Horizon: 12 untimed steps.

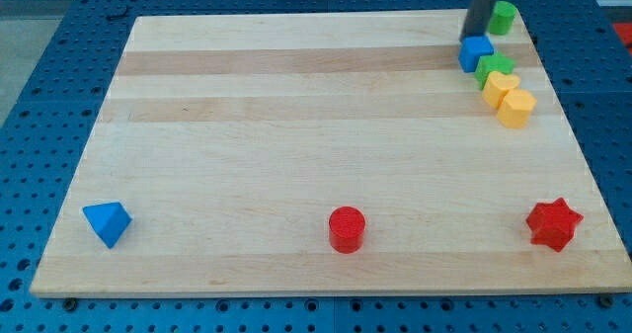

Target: Push red star closer to the yellow hexagon

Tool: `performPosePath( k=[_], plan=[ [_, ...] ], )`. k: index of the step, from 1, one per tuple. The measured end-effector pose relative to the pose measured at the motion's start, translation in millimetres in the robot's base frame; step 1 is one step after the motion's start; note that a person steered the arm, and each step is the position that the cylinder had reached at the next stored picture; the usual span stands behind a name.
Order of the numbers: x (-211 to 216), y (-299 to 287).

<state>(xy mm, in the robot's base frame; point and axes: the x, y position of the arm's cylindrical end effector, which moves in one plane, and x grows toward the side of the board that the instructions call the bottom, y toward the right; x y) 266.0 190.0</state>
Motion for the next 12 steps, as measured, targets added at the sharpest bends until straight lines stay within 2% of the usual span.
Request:
performPosePath(
  k=[1,2,4,6,7,8,9,10,12],
  plan=[
    [0,-42],
    [4,-52],
    [24,-31],
    [24,-22],
    [24,-41],
    [35,-84],
    [81,-115],
    [134,-113],
    [185,-26]
  ],
)
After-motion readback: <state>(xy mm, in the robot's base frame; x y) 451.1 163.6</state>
